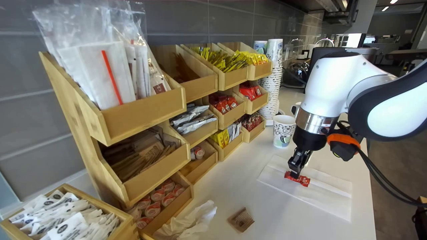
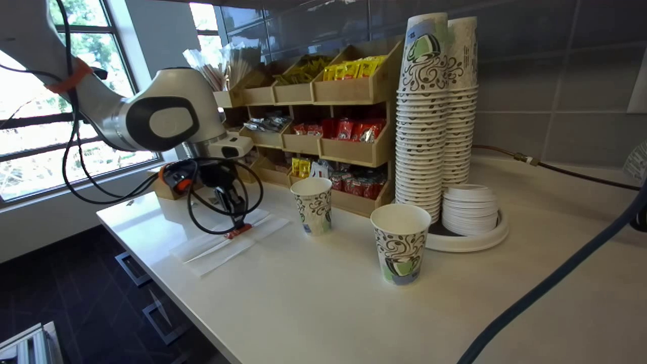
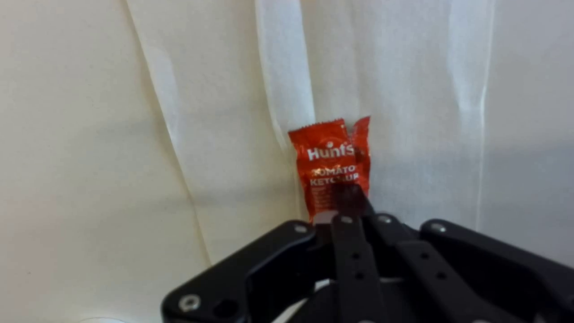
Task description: Squeeze the sauce out of the orange sachet on the napkin on the counter
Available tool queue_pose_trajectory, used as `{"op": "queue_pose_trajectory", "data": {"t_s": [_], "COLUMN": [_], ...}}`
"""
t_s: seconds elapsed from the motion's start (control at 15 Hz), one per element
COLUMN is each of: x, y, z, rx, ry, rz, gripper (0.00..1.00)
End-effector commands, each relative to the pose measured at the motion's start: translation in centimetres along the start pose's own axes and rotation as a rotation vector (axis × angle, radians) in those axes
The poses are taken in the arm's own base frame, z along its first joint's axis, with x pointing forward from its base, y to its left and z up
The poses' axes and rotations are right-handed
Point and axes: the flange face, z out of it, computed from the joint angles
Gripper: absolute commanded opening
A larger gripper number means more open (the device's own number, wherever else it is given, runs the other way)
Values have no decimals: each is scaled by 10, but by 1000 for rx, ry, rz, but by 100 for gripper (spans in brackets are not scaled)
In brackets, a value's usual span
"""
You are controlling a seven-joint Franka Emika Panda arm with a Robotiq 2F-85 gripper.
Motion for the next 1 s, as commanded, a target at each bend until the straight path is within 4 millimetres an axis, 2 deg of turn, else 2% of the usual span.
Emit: {"op": "queue_pose_trajectory", "data": {"t_s": [0.0,0.93], "x": [6,8], "y": [-1,4], "z": [7,9], "rx": [-8,-9], "ry": [5,2], "rz": [-2,10], "gripper": [0,0]}}
